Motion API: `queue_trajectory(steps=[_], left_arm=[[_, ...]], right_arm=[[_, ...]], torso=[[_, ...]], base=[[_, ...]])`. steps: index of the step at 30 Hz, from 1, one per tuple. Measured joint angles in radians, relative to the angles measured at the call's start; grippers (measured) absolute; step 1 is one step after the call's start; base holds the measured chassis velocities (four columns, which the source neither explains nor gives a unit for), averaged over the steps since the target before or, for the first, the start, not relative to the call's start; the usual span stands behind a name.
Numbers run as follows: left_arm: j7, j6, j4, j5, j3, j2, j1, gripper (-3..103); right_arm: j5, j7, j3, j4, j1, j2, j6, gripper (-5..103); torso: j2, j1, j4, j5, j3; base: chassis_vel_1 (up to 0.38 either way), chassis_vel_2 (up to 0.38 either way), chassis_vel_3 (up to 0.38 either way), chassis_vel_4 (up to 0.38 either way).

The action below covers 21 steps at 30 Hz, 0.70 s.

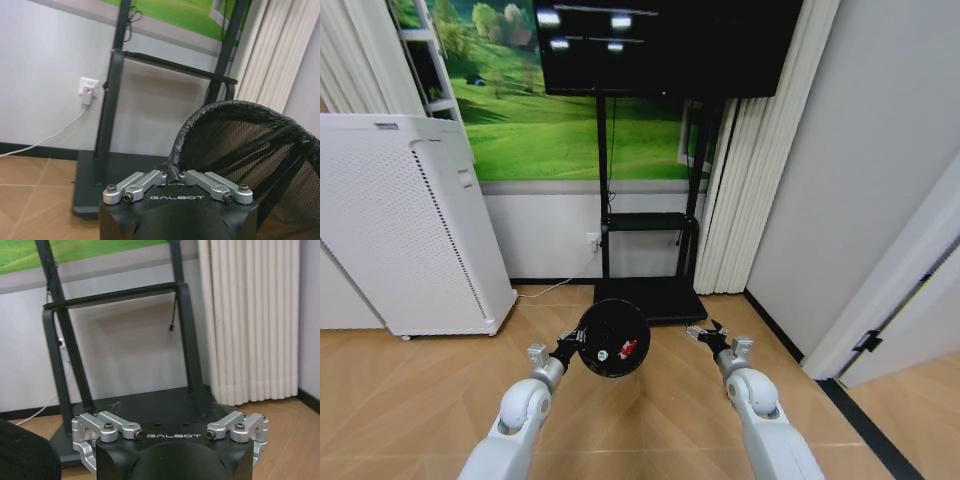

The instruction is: Pick up the trash bin and place the garbage on the floor into it.

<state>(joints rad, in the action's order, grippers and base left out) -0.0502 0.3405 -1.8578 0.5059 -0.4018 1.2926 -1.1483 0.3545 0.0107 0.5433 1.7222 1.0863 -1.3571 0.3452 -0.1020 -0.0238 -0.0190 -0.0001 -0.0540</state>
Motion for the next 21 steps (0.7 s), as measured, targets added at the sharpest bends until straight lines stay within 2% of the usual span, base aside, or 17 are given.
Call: queue_trajectory(steps=[4,7,13,15,21], left_arm=[[0.0,0.0,-0.002,0.004,-0.001,-0.001,0.0,3],[0.0,0.001,-0.009,0.009,-0.001,-0.002,0.001,3],[0.0,0.001,-0.014,0.011,-0.003,-0.005,-0.004,3],[0.0,0.002,-0.017,0.012,-0.003,-0.007,-0.006,3],[0.0,0.003,-0.026,0.018,-0.001,-0.014,-0.008,3]], right_arm=[[-0.027,-0.025,-0.008,-0.065,-0.01,-0.009,-0.007,100],[-0.029,-0.071,-0.006,-0.19,-0.032,-0.016,-0.002,100],[-0.048,-0.072,0.003,-0.296,-0.039,-0.011,0.012,100],[-0.083,-0.059,0.007,-0.358,-0.039,-0.01,0.014,100],[-0.124,-0.049,0.009,-0.493,-0.05,-0.016,-0.004,100]], torso=[[0.0,0.0,-0.0001,0.0005,0.0],[0.0,0.0,-0.0004,0.0005,0.0],[0.0,0.0,0.0004,-0.0002,0.0],[0.0,0.0,0.0008,0.0,0.0],[0.0,0.0,-0.0001,0.0002,0.0]], base=[[-0.192,-0.232,0.199,0.25],[-0.075,-0.113,0.066,0.089],[0.027,0.053,-0.033,-0.045],[0.06,0.089,-0.043,-0.048],[0.023,0.013,0.0,-0.01]])
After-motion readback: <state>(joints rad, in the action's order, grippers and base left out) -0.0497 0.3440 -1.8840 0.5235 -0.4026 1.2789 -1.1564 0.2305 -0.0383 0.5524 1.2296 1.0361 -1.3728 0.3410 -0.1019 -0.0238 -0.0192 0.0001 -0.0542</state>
